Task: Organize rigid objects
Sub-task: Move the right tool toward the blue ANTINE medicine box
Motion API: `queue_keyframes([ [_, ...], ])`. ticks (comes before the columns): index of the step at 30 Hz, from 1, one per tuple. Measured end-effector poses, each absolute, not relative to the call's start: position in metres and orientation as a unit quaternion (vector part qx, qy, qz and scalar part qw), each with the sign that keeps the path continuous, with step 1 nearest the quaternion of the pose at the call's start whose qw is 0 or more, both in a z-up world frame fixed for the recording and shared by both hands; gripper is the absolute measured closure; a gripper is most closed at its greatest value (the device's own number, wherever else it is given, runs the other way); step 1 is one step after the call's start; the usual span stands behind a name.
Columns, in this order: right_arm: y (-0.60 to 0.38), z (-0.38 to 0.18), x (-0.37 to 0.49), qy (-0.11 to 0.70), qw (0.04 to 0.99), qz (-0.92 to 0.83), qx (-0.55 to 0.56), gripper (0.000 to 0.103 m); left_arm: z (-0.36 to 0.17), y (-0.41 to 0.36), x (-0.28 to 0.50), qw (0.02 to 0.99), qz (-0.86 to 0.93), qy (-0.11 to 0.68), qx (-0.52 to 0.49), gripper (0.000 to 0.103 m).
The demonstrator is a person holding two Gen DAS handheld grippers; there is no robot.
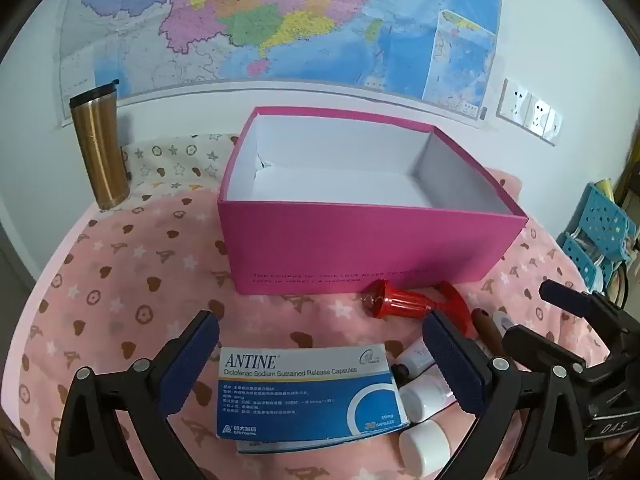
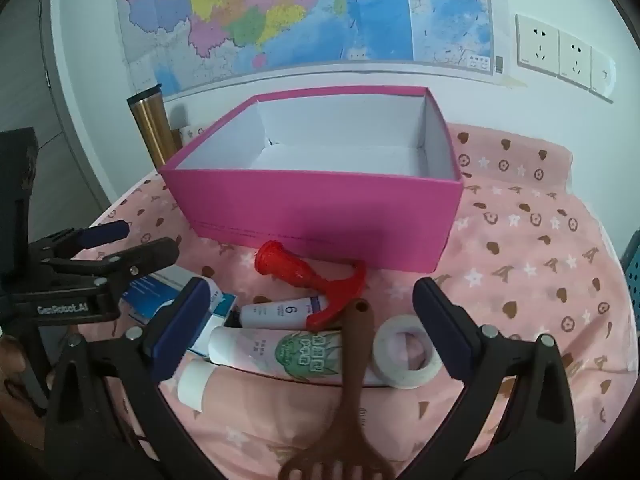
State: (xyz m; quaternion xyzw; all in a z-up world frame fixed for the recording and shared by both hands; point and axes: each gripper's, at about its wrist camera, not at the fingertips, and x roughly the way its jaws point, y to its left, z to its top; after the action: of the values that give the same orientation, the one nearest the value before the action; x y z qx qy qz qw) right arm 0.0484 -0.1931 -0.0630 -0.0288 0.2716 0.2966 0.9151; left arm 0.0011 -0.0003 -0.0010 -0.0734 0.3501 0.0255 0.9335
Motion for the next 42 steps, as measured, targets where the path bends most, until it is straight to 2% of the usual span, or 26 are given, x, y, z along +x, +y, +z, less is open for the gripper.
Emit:
queue_keyframes([
  [10,-0.1902,-0.0694,0.0463,0.266,0.911,0.316,0.010,0.002,-0.0023,-0.0032,-0.0007,0.928,0.026,0.366,-0.070,0.000],
  [42,-0.1928,-0.0705,0.0435,0.267,0.911,0.313,0.017,0.002,0.0000,-0.0072,-0.0053,0.932,0.029,0.357,-0.056,0.000],
])
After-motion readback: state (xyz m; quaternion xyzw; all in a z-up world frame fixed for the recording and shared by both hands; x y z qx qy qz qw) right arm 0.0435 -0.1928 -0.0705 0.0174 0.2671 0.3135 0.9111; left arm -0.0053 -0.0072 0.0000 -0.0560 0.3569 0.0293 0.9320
